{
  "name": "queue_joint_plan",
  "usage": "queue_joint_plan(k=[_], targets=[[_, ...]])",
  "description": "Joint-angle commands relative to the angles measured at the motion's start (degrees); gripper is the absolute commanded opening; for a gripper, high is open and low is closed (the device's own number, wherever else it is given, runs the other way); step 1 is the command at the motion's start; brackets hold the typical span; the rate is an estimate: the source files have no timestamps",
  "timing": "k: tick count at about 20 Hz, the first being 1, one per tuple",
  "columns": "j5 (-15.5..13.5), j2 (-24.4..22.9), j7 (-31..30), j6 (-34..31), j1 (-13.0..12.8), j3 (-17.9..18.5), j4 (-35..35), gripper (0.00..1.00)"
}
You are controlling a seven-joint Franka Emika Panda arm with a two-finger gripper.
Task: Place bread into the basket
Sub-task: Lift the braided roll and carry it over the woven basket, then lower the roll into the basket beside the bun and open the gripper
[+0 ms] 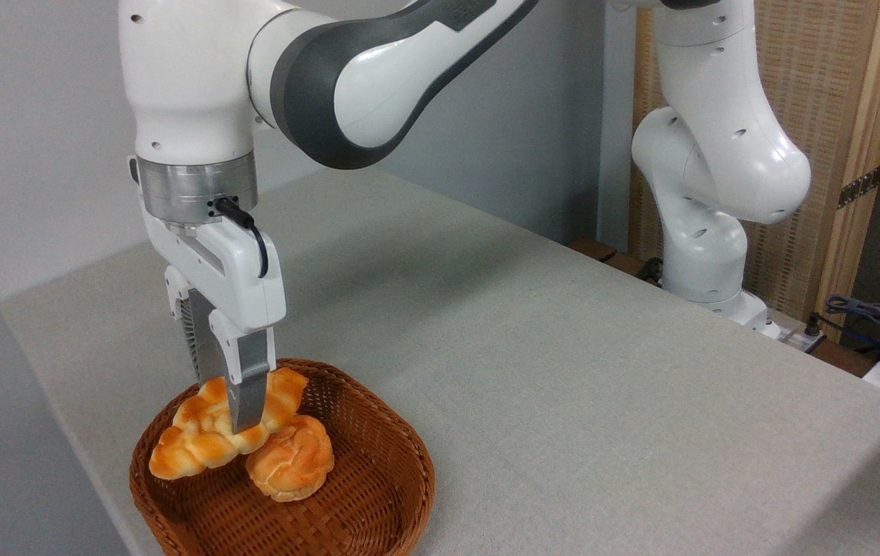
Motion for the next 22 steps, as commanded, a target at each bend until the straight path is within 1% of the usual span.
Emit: queue_joint_plan(k=[1,13,15,17,19,22], targets=[[-0.54,0.34,0.43,0.03,-0.01,0.12,0.69,1.00],[-0.62,0.25,0.69,-0.59,0.17,0.29,0.69,1.00],[-1.24,0.16,0.43,-0.67,0.17,0.47,0.77,1.00],[-2.02,-0.45,-0.01,-2.77,0.17,0.73,1.04,1.00],[-2.56,-3.42,-1.76,-5.67,0.43,0.91,0.95,1.00],[-2.56,-8.70,-2.38,-15.23,0.61,0.99,0.77,1.00]])
